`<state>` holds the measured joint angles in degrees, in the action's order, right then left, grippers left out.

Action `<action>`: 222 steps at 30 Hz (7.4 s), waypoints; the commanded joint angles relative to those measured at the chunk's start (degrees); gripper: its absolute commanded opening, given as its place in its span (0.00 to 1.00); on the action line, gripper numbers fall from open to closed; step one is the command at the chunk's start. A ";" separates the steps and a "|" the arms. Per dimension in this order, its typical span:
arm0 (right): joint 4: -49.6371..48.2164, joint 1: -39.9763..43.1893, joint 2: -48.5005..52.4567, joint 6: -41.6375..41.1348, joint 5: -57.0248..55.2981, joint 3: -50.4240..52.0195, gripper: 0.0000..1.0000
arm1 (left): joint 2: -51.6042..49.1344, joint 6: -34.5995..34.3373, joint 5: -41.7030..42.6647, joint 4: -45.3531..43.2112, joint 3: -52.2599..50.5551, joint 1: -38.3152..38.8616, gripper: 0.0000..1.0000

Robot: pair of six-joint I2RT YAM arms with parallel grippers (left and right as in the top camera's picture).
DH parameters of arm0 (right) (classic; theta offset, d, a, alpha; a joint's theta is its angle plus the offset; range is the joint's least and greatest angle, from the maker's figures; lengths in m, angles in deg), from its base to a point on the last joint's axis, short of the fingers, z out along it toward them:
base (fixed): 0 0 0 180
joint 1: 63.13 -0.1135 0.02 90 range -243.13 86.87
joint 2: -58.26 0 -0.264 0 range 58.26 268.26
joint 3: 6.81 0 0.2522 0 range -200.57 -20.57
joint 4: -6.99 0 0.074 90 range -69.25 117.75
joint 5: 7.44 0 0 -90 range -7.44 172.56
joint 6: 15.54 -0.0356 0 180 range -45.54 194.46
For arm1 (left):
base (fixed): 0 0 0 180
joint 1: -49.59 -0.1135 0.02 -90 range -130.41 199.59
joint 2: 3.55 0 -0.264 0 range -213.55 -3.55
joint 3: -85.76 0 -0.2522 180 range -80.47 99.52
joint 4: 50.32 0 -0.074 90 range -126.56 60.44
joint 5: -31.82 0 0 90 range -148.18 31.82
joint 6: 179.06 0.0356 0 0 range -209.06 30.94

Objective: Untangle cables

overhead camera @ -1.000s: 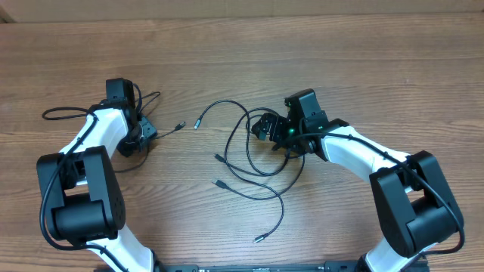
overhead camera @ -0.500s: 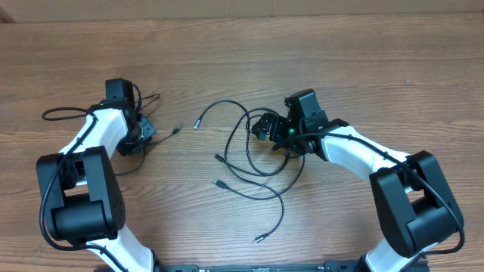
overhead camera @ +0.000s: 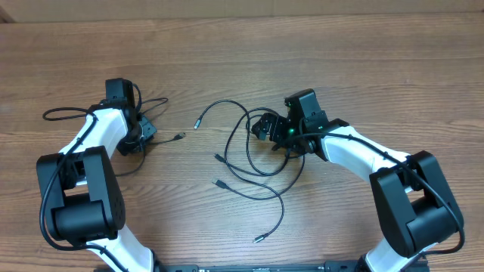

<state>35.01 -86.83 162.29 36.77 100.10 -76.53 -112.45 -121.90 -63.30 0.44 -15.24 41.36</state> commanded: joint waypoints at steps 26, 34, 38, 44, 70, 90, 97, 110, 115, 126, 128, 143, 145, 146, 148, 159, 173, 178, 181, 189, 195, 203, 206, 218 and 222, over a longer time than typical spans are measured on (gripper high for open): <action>0.39 0.15 1.44 -0.04 -2.01 1.16 1.00 | 0.74 2.25 0.72 4.94 0.44 0.31 0.04; 0.39 0.15 1.44 -0.04 -2.01 1.16 1.00 | 8.74 3.28 -12.46 4.90 5.73 0.28 0.04; 0.39 0.15 1.44 -0.04 -2.01 1.16 1.00 | 11.96 3.28 -15.85 1.90 9.31 0.28 0.04; 0.39 0.15 1.44 -0.04 -2.01 1.16 1.00 | 14.75 3.80 -32.65 -7.67 12.02 0.26 0.04; 0.39 0.15 1.44 -0.04 -2.01 1.16 1.00 | 14.40 39.58 -36.02 -36.02 12.15 -9.29 0.04; 0.39 0.15 1.44 -0.04 -2.01 1.16 1.00 | 10.88 18.91 0.55 -21.97 10.86 -10.29 0.04; 0.39 0.15 1.44 -0.04 -2.01 1.16 1.00 | 4.94 20.04 0.85 -21.11 10.86 -10.91 0.04; 0.39 0.15 1.44 -0.04 -2.01 1.16 1.00 | -0.98 22.99 -1.44 -17.62 10.86 -15.74 0.06; 0.39 0.15 1.42 -0.04 -2.01 1.16 1.00 | -0.98 22.97 -1.40 -16.83 10.86 -16.35 0.54; 0.39 0.15 1.44 -0.04 -2.01 1.16 1.00 | -0.98 22.97 -0.94 -14.53 10.86 -16.20 1.00; 0.39 0.15 1.44 -0.02 -2.01 1.16 1.00 | -0.98 22.99 -0.94 -13.42 10.86 -16.20 1.00; 0.39 0.15 1.44 -0.04 -2.01 1.16 1.00 | -1.36 23.82 -0.57 -10.25 10.86 -16.13 0.91; 0.39 0.15 1.44 -0.04 -2.01 1.16 1.00 | -1.36 23.82 0.63 -10.12 10.86 -16.13 0.95; 0.39 0.15 1.44 -0.04 -2.01 1.16 1.00 | -1.36 23.82 1.73 -9.88 10.86 -16.13 0.96; 0.39 0.15 1.44 -0.04 -2.01 1.16 1.00 | -1.36 23.80 4.28 -8.92 10.86 -16.13 0.97; 0.39 0.15 1.44 -0.04 -2.01 1.16 1.00 | -1.36 23.39 21.68 -2.23 10.86 -14.49 1.00; 0.39 0.15 1.42 -0.04 -2.01 1.16 1.00 | -1.36 23.41 23.15 9.51 10.73 -1.31 1.00; 0.39 0.15 1.42 -0.04 -2.01 1.16 1.00 | -1.36 23.41 23.15 9.90 9.42 4.13 1.00; 0.39 0.15 1.44 -0.04 -2.01 1.16 1.00 | -1.36 23.39 23.15 9.57 7.91 7.41 1.00; 0.39 0.15 1.44 -0.04 -2.01 1.16 1.00 | -1.36 23.37 23.02 9.49 6.75 15.13 0.99; 0.39 0.15 1.42 -0.04 -2.01 1.16 1.00 | -1.36 23.43 22.93 7.93 6.75 20.06 0.99; 0.39 0.15 1.42 -0.02 -2.01 1.16 1.00 | -1.36 23.43 20.35 5.84 6.75 22.18 0.99; 0.39 0.15 1.44 -0.04 -2.01 1.16 1.00 | -1.36 23.43 19.96 5.84 6.75 22.12 1.00; 0.37 0.15 1.44 -0.04 -2.01 1.16 1.00 | -1.36 23.43 19.96 5.81 6.75 22.12 1.00; 0.37 0.15 1.42 -0.04 -2.01 1.16 1.00 | -1.36 23.43 19.96 5.84 6.75 22.12 0.99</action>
<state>34.90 -86.83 162.29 36.77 100.08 -76.49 -113.24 -98.31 -42.80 6.45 -8.25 63.65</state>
